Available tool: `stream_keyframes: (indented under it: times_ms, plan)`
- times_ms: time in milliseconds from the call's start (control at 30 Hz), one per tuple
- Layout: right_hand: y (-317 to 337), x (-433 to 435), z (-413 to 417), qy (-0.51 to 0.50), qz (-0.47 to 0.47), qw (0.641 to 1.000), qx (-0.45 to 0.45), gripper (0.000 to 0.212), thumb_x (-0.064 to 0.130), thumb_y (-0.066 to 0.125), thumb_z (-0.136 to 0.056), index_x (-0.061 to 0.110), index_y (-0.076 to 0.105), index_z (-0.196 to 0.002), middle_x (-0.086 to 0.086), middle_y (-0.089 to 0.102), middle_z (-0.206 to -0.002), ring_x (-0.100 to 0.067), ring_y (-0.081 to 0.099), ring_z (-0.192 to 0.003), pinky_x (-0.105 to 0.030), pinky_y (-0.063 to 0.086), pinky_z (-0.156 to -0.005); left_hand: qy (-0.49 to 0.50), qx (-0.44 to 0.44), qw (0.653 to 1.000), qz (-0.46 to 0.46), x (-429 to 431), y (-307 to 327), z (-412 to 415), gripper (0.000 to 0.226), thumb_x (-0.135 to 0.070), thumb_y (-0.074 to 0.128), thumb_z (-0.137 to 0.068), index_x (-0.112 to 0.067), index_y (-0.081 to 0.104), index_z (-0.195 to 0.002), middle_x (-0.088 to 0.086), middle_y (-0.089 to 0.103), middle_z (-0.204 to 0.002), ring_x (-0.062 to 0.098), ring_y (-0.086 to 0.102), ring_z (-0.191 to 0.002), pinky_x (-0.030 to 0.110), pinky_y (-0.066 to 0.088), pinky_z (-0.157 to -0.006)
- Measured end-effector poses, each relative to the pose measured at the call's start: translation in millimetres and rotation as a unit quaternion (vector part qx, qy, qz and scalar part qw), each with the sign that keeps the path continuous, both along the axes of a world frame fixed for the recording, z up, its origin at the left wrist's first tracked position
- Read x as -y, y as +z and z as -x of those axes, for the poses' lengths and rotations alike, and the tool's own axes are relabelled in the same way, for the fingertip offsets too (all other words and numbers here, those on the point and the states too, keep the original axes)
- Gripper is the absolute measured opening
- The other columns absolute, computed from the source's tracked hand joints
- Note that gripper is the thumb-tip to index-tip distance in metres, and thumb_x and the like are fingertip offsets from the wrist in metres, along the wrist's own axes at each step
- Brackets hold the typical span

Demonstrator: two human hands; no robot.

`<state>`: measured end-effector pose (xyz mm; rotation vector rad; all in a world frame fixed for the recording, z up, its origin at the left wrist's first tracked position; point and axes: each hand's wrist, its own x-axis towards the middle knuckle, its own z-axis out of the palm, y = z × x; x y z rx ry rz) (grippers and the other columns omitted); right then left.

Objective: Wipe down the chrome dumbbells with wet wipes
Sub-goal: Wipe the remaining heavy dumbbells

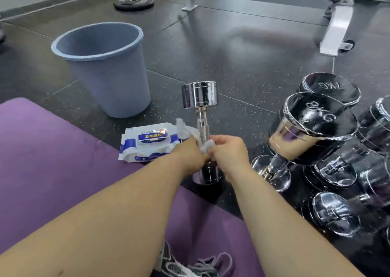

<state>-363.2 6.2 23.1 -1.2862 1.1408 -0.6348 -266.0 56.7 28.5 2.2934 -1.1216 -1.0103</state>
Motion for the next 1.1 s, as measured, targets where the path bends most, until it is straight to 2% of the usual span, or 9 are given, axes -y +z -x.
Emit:
stream_keyframes:
  times_ms: [133, 267, 400, 500, 567, 667, 733, 933, 1100]
  plan:
    - [-2.9, 17.4, -8.7, -0.033, -0.048, 0.997, 0.045, 0.031, -0.013, 0.054, -0.073, 0.011, 0.074, -0.072, -0.001, 0.066, -0.062, -0.008, 0.053, -0.049, -0.019, 0.042, -0.043, -0.019, 0.003, 1.000, -0.010, 8.6, 0.3, 1.8, 0.059, -0.032, 0.062, -0.092, -0.016, 0.037, -0.142, 0.009, 0.059, -0.128, 0.025, 0.056, -0.111, 0.037, 0.046, -0.099]
    - [-18.2, 32.2, -14.4, -0.090, -0.021, 0.995, 0.042, 0.024, 0.006, 0.057, -0.089, 0.018, 0.076, -0.082, 0.002, 0.069, -0.070, -0.012, 0.059, -0.061, -0.026, 0.048, -0.055, -0.021, -0.020, 1.000, -0.003, 20.7, 3.2, 6.3, 0.061, -0.026, 0.063, -0.091, -0.022, 0.034, -0.146, 0.009, 0.060, -0.127, 0.025, 0.058, -0.112, 0.033, 0.046, -0.095]
    - [-34.8, 38.5, -17.3, -0.152, -0.034, 0.988, 0.009, 0.024, 0.015, 0.054, -0.092, 0.022, 0.075, -0.082, 0.001, 0.070, -0.076, -0.021, 0.062, -0.074, -0.036, 0.052, -0.073, -0.062, -0.045, 0.997, -0.009, 38.4, 7.1, 8.0, 0.011, -0.020, 0.051, -0.097, -0.019, 0.059, -0.105, 0.006, 0.063, -0.102, 0.020, 0.060, -0.095, 0.031, 0.050, -0.087]
    - [-39.9, 42.3, -13.1, -0.109, -0.114, 0.987, -0.043, 0.019, 0.014, 0.059, -0.089, 0.013, 0.067, -0.106, 0.001, 0.064, -0.093, -0.020, 0.062, -0.086, -0.028, 0.048, -0.076, -0.085, -0.113, 0.988, -0.059, 44.6, -3.0, 3.1, 0.014, -0.019, 0.050, -0.100, -0.014, 0.063, -0.103, 0.001, 0.065, -0.106, 0.013, 0.059, -0.093, 0.015, 0.046, -0.077]
    - [-46.8, 47.1, -10.0, -0.120, -0.128, 0.983, -0.048, 0.015, 0.009, 0.054, -0.089, 0.018, 0.065, -0.083, -0.001, 0.062, -0.082, -0.020, 0.059, -0.070, -0.025, 0.043, -0.057, -0.091, -0.164, 0.979, -0.084, 46.7, -4.3, -4.6, 0.013, -0.015, 0.055, -0.097, -0.021, 0.056, -0.086, -0.004, 0.061, -0.090, 0.005, 0.056, -0.077, 0.011, 0.045, -0.063]
    - [-62.9, 50.8, -10.0, -0.110, -0.146, 0.982, -0.051, 0.023, 0.004, 0.054, -0.088, 0.016, 0.063, -0.071, -0.002, 0.059, -0.063, -0.017, 0.050, -0.054, -0.023, 0.038, -0.044, -0.063, -0.208, 0.971, -0.099, 50.0, -8.9, -19.2, 0.015, -0.034, 0.063, -0.094, -0.020, 0.060, -0.099, -0.004, 0.062, -0.098, 0.010, 0.058, -0.082, 0.021, 0.046, -0.071]
    - [-61.6, 55.9, -15.9, -0.124, -0.136, 0.982, -0.031, 0.010, 0.006, 0.065, -0.083, 0.015, 0.069, -0.083, -0.006, 0.070, -0.075, -0.019, 0.062, -0.064, -0.028, 0.052, -0.054, 0.039, -0.244, 0.969, -0.018, 60.9, -16.3, -26.5, 0.026, -0.041, 0.066, -0.090, -0.020, 0.062, -0.104, -0.001, 0.066, -0.104, 0.013, 0.061, -0.081, 0.030, 0.050, -0.078]
    - [-52.6, 86.3, -28.4, -0.117, -0.075, 0.989, -0.042, 0.028, 0.005, 0.069, -0.081, 0.024, 0.060, -0.061, -0.003, 0.066, -0.073, -0.027, 0.070, -0.083, -0.044, 0.059, -0.084, 0.148, -0.032, 0.982, 0.113, 87.7, -39.3, -31.6, 0.012, -0.014, 0.064, -0.083, -0.008, 0.061, -0.073, 0.008, 0.058, -0.073, 0.025, 0.050, -0.071, 0.031, 0.039, -0.063]
    - [-57.7, 92.7, -45.3, -0.168, -0.009, 0.974, -0.149, 0.009, 0.007, 0.064, -0.078, 0.011, 0.068, -0.070, -0.009, 0.069, -0.078, -0.028, 0.066, -0.074, -0.028, 0.049, -0.054, 0.231, 0.006, 0.961, 0.152, 98.3, -52.0, -33.2, 0.022, -0.015, 0.065, -0.083, -0.016, 0.051, -0.066, 0.010, 0.064, -0.081, 0.037, 0.062, -0.089, 0.032, 0.043, -0.066]
